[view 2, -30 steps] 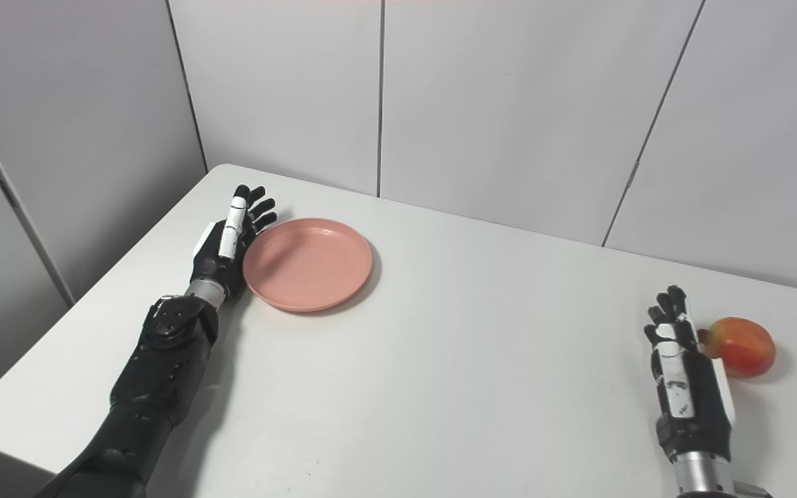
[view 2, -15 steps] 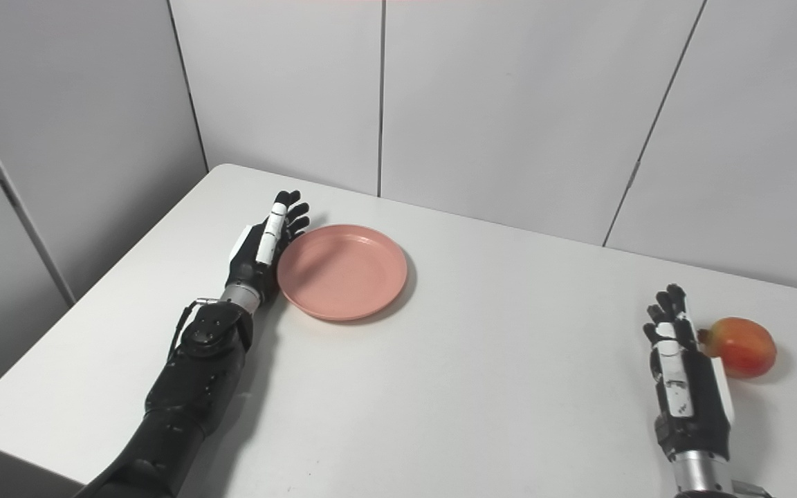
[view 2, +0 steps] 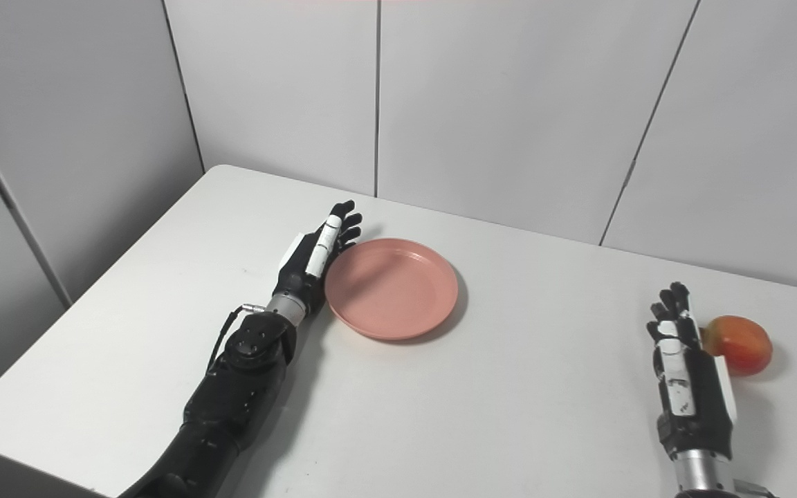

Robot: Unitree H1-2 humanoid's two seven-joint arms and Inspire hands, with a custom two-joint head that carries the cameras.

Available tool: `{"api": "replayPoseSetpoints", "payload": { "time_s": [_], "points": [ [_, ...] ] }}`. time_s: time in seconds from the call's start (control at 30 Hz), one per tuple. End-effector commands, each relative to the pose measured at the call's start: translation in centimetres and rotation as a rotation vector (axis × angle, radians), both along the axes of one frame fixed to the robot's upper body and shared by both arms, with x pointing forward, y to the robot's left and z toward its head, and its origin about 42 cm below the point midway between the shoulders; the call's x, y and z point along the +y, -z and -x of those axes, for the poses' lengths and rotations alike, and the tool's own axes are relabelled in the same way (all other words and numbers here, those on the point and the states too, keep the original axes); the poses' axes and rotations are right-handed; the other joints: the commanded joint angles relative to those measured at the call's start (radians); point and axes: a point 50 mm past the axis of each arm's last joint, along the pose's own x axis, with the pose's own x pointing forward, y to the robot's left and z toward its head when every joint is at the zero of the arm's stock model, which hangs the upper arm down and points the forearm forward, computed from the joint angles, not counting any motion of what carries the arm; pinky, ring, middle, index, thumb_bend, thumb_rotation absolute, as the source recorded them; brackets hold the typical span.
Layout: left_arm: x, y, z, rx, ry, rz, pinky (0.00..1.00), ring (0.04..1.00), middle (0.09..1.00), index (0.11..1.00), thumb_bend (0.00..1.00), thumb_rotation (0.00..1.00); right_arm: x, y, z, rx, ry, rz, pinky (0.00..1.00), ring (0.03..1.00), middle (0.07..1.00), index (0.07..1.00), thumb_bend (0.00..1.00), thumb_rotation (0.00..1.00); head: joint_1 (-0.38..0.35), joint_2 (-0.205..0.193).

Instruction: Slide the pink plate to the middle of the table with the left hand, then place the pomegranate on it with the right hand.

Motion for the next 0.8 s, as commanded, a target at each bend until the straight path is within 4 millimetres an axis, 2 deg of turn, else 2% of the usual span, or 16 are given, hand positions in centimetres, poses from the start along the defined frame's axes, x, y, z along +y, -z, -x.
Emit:
{"api": "replayPoseSetpoints", "payload": {
  "time_s": [0.0,0.33,0.5,0.53,0.57,0.6,0.77],
  "points": [
    [-1.3,-2.2,-0.9,-0.064,0.027,0.001,0.92,0.937,0.943,0.931,0.65,1.00,0.0,-1.9,-0.6,-0.061,-0.009,0.009,1.00,1.000,1.000,1.000,0.57,0.87,-0.007,0.003],
    [-3.5,-2.1,0.0,-0.056,0.097,0.051,0.94,0.951,0.955,0.956,0.65,1.00,0.4,-1.9,-0.7,-0.061,-0.015,0.004,1.00,1.000,1.000,1.000,0.60,0.85,-0.043,0.015],
    [-4.0,-2.1,0.5,-0.070,0.132,0.030,0.95,0.956,0.960,0.966,0.66,1.00,1.2,-1.9,-0.9,-0.056,-0.019,-0.002,1.00,1.000,1.000,1.000,0.64,0.85,-0.136,0.031],
    [-4.0,-2.1,0.6,-0.071,0.135,0.028,0.95,0.956,0.961,0.966,0.65,1.00,1.3,-1.8,-0.9,-0.056,-0.022,-0.004,1.00,1.000,1.000,1.000,0.66,0.86,-0.136,0.031],
    [-4.0,-2.1,0.6,-0.070,0.138,0.032,0.95,0.956,0.961,0.965,0.65,1.00,1.6,-1.8,-0.9,-0.050,-0.013,-0.004,1.00,1.000,1.000,1.000,0.67,0.86,-0.173,0.039],
    [-3.9,-2.2,0.6,-0.068,0.140,0.035,0.95,0.959,0.963,0.964,0.66,1.00,1.8,-1.7,-0.9,-0.045,-0.006,-0.003,1.00,1.000,1.000,1.000,0.67,0.85,-0.173,0.039],
    [-4.2,-2.4,1.0,-0.073,0.144,0.061,0.96,0.965,0.962,0.960,0.66,1.00,2.8,-1.9,-0.8,-0.063,0.005,0.023,1.00,1.000,1.000,1.000,0.66,0.85,-0.274,0.063]
  ]
}}
